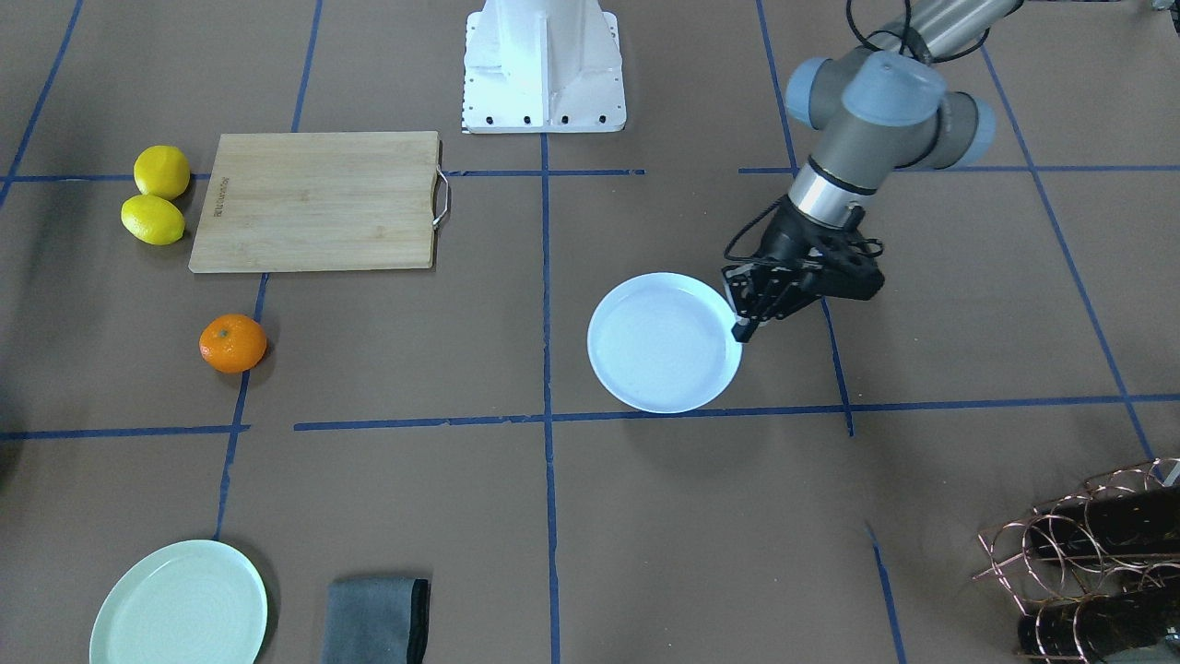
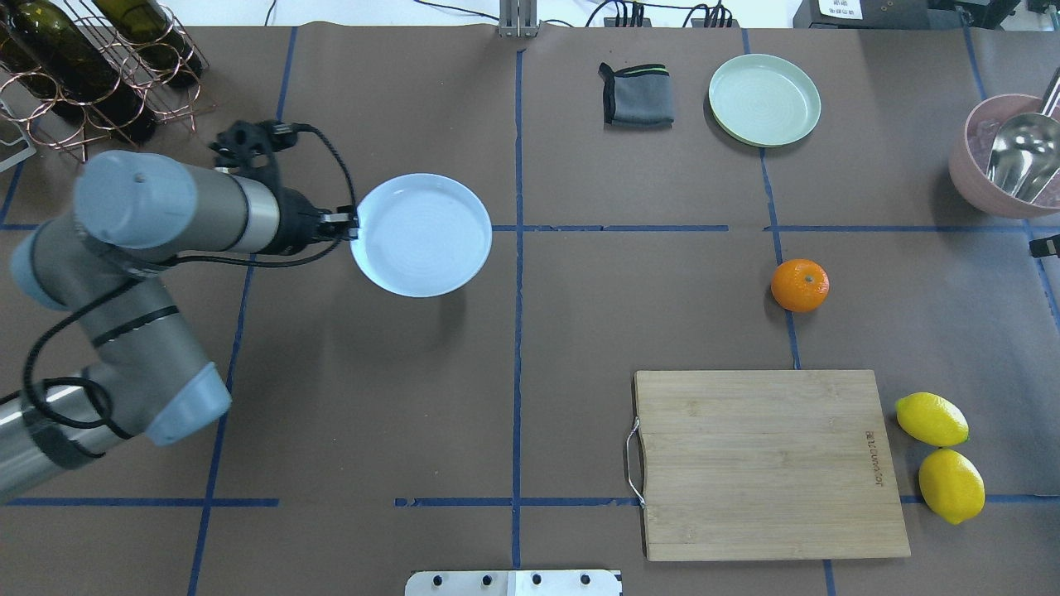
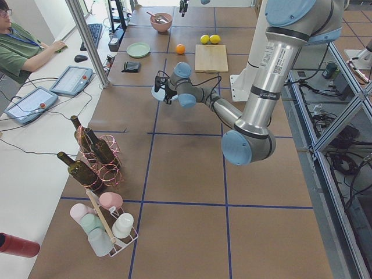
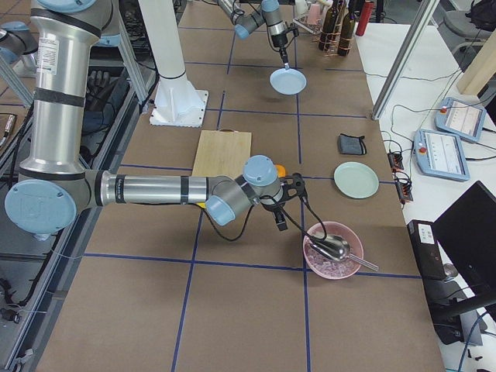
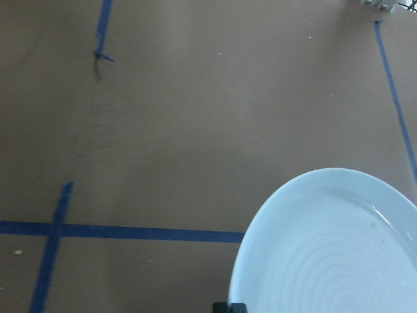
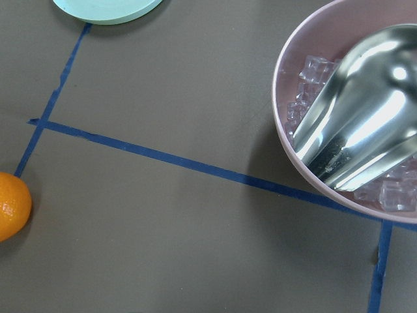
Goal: Pick orange to plate
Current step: 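Push the white plate with the left gripper toward the table center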
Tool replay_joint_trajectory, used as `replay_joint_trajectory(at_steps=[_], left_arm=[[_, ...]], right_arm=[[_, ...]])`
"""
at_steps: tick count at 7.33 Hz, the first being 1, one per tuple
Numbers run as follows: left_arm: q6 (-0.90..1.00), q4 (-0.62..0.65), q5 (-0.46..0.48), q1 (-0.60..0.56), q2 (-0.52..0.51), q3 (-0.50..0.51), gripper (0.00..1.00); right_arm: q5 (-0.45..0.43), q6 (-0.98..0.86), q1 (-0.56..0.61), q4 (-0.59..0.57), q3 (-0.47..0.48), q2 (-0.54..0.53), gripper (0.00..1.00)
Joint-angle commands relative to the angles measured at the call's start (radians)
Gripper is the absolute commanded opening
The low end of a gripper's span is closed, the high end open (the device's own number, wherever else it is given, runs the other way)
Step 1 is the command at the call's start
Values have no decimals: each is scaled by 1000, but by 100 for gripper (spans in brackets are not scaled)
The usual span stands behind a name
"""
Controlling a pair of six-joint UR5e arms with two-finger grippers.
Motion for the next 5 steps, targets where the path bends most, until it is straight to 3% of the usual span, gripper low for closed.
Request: replay_joint_trajectory(at_steps=[1, 5], left_arm=[[-65, 30, 107, 118, -165, 128, 0], [-58, -54, 130, 147, -174, 231, 0]], right_arm=[[-1, 1, 0, -2, 0, 0, 100], [-1, 1, 0, -2, -2, 0, 100]])
